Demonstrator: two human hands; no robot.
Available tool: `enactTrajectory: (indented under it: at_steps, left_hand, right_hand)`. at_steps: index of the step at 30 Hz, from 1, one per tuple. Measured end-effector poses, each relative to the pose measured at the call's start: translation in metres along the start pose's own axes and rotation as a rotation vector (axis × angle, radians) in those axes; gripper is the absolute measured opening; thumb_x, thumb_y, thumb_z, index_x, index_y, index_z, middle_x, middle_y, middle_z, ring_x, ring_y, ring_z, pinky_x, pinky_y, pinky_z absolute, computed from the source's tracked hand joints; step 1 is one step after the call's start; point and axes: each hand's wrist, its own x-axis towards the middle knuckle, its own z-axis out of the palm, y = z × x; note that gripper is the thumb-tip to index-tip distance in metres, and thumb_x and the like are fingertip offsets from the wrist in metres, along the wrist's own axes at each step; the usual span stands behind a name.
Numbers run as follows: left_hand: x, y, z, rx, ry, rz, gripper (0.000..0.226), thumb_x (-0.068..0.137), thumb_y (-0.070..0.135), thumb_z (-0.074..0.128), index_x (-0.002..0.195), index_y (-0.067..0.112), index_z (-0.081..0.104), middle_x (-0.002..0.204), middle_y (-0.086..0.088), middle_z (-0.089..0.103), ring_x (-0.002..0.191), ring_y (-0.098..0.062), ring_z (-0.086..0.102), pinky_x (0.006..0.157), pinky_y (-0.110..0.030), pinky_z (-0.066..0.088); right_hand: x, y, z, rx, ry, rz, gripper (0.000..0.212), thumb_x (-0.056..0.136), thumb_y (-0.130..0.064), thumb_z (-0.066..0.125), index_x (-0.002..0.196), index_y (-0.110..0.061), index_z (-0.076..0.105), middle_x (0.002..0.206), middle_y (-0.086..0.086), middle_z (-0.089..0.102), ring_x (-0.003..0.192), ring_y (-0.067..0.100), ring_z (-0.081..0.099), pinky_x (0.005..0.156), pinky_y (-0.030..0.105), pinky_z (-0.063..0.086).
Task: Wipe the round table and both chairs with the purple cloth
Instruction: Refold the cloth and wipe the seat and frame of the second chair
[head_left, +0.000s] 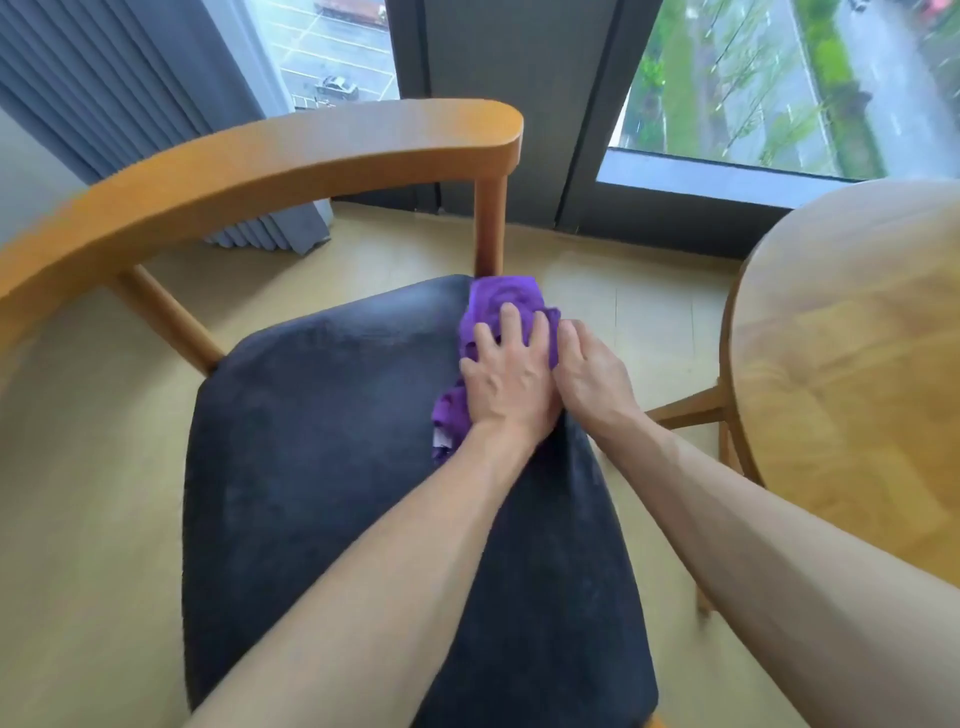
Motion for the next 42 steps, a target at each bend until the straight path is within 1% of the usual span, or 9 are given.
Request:
enactTrajectory:
  at_steps: [3, 8, 11, 15, 21, 23, 30, 36, 42]
  left_hand:
    - [-0.054, 0.020, 0.010, 0.047, -0.060, 0.209, 0.076, 0.093, 0.031, 0.052, 0.158, 0.019, 0.014, 0.160, -0.003, 0.023, 0.113, -0.031, 0.042, 0.079, -0.042, 0.048]
    - [-0.047, -0.066, -0.016, 0.151, -0.012, 0.494, 0.060, 0.086, 0.022, 0.057, 0.143, 0.036, 0.044, 0.141, -0.005, 0.046, 0.101, -0.033, 0.049, 0.063, -0.039, 0.047]
    - [-0.016, -0.179, -0.044, 0.359, 0.028, 0.213, 0.061, 0.089, 0.028, 0.061, 0.146, 0.038, 0.041, 0.139, -0.007, 0.042, 0.106, -0.035, 0.045, 0.068, -0.041, 0.049]
    - [-0.026, -0.291, -0.068, 0.200, 0.030, -0.265, 0.059, 0.090, 0.013, 0.049, 0.144, 0.029, 0.032, 0.145, -0.003, 0.034, 0.104, -0.041, 0.042, 0.083, -0.054, 0.046]
    - [0.003, -0.230, -0.046, 0.024, 0.114, -0.541, 0.036, 0.090, 0.007, 0.044, 0.125, 0.011, 0.045, 0.128, -0.023, 0.040, 0.110, -0.051, 0.047, 0.094, -0.058, 0.042]
    - [0.026, -0.203, -0.044, -0.020, 0.116, -0.506, 0.034, 0.091, 0.010, 0.042, 0.125, 0.009, 0.048, 0.129, -0.025, 0.043, 0.115, -0.052, 0.047, 0.098, -0.056, 0.039]
    - [0.065, -0.026, -0.019, -0.114, 0.022, -0.015, 0.037, 0.092, 0.023, 0.053, 0.129, 0.020, 0.052, 0.132, -0.012, 0.046, 0.116, -0.038, 0.048, 0.091, -0.047, 0.047]
    - [0.082, -0.007, -0.007, 0.262, -0.029, 0.612, 0.043, 0.091, 0.032, 0.055, 0.134, 0.030, 0.051, 0.126, 0.001, 0.058, 0.113, -0.028, 0.050, 0.084, -0.041, 0.047]
    - [0.098, 0.002, -0.014, 0.258, -0.144, 0.301, 0.034, 0.092, 0.039, 0.048, 0.124, 0.032, 0.057, 0.123, -0.004, 0.057, 0.120, -0.031, 0.045, 0.085, -0.044, 0.045]
  right_hand:
    - [-0.009, 0.009, -0.006, -0.131, 0.025, 0.019, 0.040, 0.105, -0.036, 0.030, 0.118, -0.011, 0.057, 0.121, 0.013, 0.058, 0.116, 0.034, 0.050, 0.098, 0.043, 0.040]
    - [-0.027, 0.022, -0.009, -0.187, 0.003, 0.002, 0.039, 0.106, -0.032, 0.029, 0.132, -0.017, 0.054, 0.131, 0.015, 0.058, 0.124, 0.031, 0.049, 0.101, 0.037, 0.036]
    - [-0.035, 0.028, -0.007, -0.215, -0.064, 0.011, 0.040, 0.103, -0.027, 0.037, 0.142, -0.023, 0.049, 0.142, 0.008, 0.052, 0.128, 0.028, 0.050, 0.107, 0.037, 0.037]
    - [-0.045, 0.032, -0.004, -0.274, -0.124, -0.067, 0.046, 0.098, -0.019, 0.046, 0.145, -0.024, 0.047, 0.147, 0.003, 0.048, 0.129, 0.028, 0.049, 0.108, 0.038, 0.040]
    - [-0.064, 0.029, 0.012, -0.527, -0.179, -0.135, 0.077, 0.089, -0.041, 0.066, 0.154, -0.029, 0.026, 0.152, -0.003, 0.034, 0.132, 0.028, 0.037, 0.106, 0.036, 0.038]
    - [-0.064, 0.030, 0.014, -0.579, -0.166, -0.137, 0.085, 0.088, -0.043, 0.068, 0.156, -0.030, 0.020, 0.154, -0.004, 0.030, 0.132, 0.027, 0.036, 0.106, 0.034, 0.037]
    - [-0.061, 0.028, 0.010, -0.540, -0.197, -0.106, 0.082, 0.089, -0.035, 0.066, 0.156, -0.032, 0.020, 0.158, -0.005, 0.027, 0.133, 0.025, 0.036, 0.103, 0.033, 0.038]
    - [-0.060, 0.035, 0.003, -0.475, -0.253, -0.124, 0.087, 0.085, -0.014, 0.065, 0.157, -0.031, 0.019, 0.161, -0.005, 0.021, 0.135, 0.023, 0.036, 0.101, 0.032, 0.039]
    - [-0.063, 0.045, 0.006, -0.378, -0.186, -0.099, 0.084, 0.081, -0.018, 0.076, 0.151, -0.024, 0.030, 0.160, -0.001, 0.024, 0.140, 0.025, 0.035, 0.104, 0.033, 0.039]
